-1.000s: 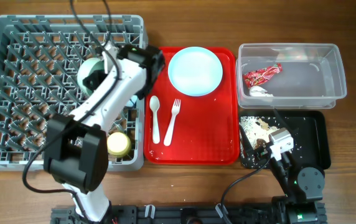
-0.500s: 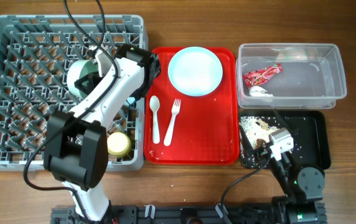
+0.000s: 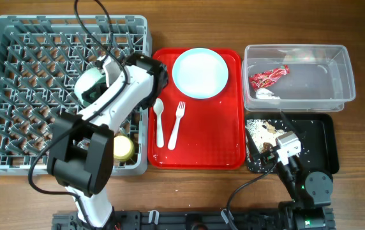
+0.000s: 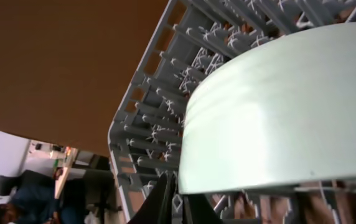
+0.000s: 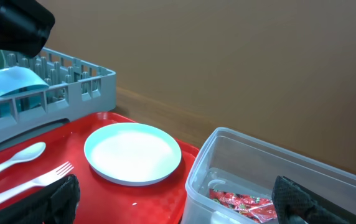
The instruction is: Sort waste into correct bins and load items into the dishwasher rack
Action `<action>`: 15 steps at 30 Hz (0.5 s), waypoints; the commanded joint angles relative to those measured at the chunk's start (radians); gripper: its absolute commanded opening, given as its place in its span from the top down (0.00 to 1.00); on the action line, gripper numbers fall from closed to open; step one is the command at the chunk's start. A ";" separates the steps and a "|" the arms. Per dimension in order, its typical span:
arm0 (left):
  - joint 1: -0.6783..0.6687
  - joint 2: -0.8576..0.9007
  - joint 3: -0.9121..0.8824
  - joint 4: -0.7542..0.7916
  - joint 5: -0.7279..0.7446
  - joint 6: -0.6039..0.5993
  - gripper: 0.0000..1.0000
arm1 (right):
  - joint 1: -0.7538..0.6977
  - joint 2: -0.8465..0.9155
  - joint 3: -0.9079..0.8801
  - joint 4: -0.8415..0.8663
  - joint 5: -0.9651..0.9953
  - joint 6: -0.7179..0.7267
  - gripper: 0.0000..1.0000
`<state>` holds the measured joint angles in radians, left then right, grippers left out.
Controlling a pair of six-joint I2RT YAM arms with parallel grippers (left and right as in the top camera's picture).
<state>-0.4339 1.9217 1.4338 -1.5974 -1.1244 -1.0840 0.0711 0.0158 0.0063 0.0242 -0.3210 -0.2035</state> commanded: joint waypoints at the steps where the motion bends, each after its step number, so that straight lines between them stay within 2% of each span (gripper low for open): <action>1: -0.001 -0.010 -0.006 -0.058 0.021 -0.092 0.77 | -0.004 0.002 -0.001 0.005 -0.016 -0.006 0.00; 2: -0.001 -0.022 -0.006 -0.069 0.029 -0.111 0.64 | -0.004 0.002 -0.001 0.005 -0.016 -0.006 0.00; 5: -0.001 -0.064 0.005 -0.079 0.060 -0.111 0.34 | -0.004 0.002 -0.001 0.005 -0.016 -0.006 0.00; 7: -0.001 -0.106 0.043 -0.089 0.098 -0.109 0.26 | -0.004 0.002 -0.001 0.005 -0.016 -0.006 0.00; 10: -0.001 -0.182 0.113 -0.086 0.159 -0.109 0.05 | -0.004 0.002 -0.001 0.005 -0.016 -0.006 0.00; 12: -0.001 -0.237 0.151 -0.077 0.205 -0.110 0.00 | -0.004 0.002 -0.001 0.005 -0.016 -0.006 0.00; 15: -0.001 -0.310 0.157 -0.021 0.307 -0.098 0.00 | -0.004 0.002 -0.001 0.005 -0.016 -0.006 0.00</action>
<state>-0.4358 1.6749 1.5707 -1.6405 -0.9237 -1.1721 0.0711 0.0158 0.0063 0.0242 -0.3210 -0.2035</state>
